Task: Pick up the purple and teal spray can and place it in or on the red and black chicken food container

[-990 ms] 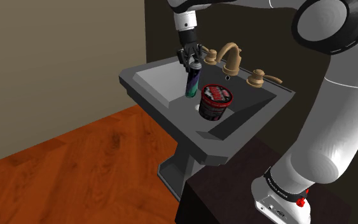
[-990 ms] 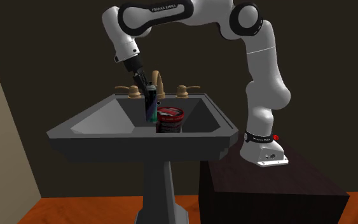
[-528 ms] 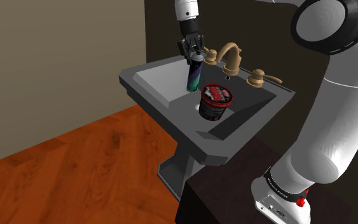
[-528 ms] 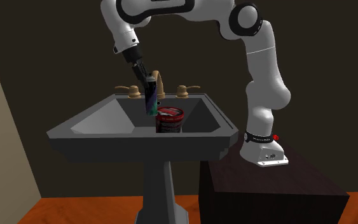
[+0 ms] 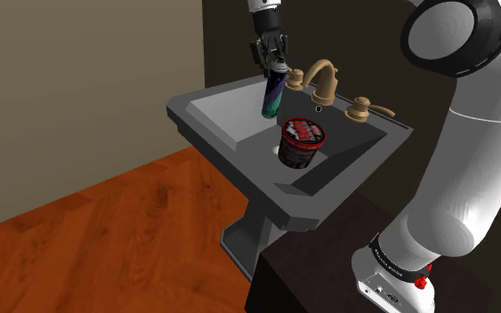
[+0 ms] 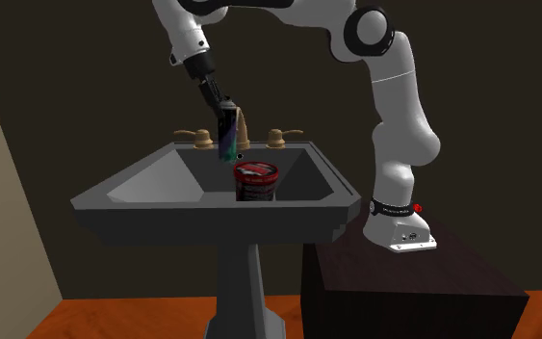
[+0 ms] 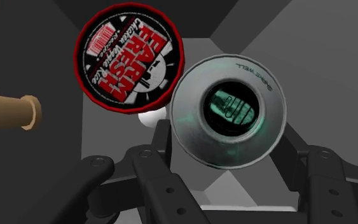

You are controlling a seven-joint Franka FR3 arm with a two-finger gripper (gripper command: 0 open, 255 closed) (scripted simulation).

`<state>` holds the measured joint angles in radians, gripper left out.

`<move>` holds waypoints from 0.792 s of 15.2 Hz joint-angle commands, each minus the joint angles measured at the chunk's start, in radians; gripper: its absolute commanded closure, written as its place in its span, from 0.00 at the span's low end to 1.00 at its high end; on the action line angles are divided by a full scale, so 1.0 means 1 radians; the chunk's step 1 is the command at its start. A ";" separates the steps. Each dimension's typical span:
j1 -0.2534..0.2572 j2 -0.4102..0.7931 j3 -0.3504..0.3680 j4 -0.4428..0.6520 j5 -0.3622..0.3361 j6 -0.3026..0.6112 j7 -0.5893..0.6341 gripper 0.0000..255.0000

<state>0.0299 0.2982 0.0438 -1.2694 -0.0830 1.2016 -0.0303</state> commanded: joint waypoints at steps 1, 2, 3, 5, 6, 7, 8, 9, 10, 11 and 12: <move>0.001 0.013 0.000 0.047 -0.002 -0.034 -0.003 1.00; 0.001 0.013 0.000 0.049 -0.002 -0.036 -0.003 1.00; -0.011 -0.007 -0.007 0.032 -0.006 -0.037 -0.023 1.00; -0.035 -0.045 -0.021 0.001 -0.016 -0.041 -0.064 1.00; -0.047 -0.062 -0.028 -0.012 -0.021 -0.044 -0.084 1.00; -0.059 -0.078 -0.035 -0.022 -0.026 -0.047 -0.105 1.00; -0.071 -0.093 -0.043 -0.032 -0.032 -0.051 -0.127 1.00; -0.082 -0.107 -0.051 -0.039 -0.038 -0.055 -0.149 1.00; -0.094 -0.120 -0.059 -0.045 -0.045 -0.059 -0.171 1.00; -0.105 -0.132 -0.068 -0.050 -0.051 -0.064 -0.193 1.00; -0.117 -0.142 -0.076 -0.053 -0.058 -0.068 -0.216 1.00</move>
<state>-0.0748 0.1675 -0.0237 -1.3152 -0.1341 1.1353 -0.2218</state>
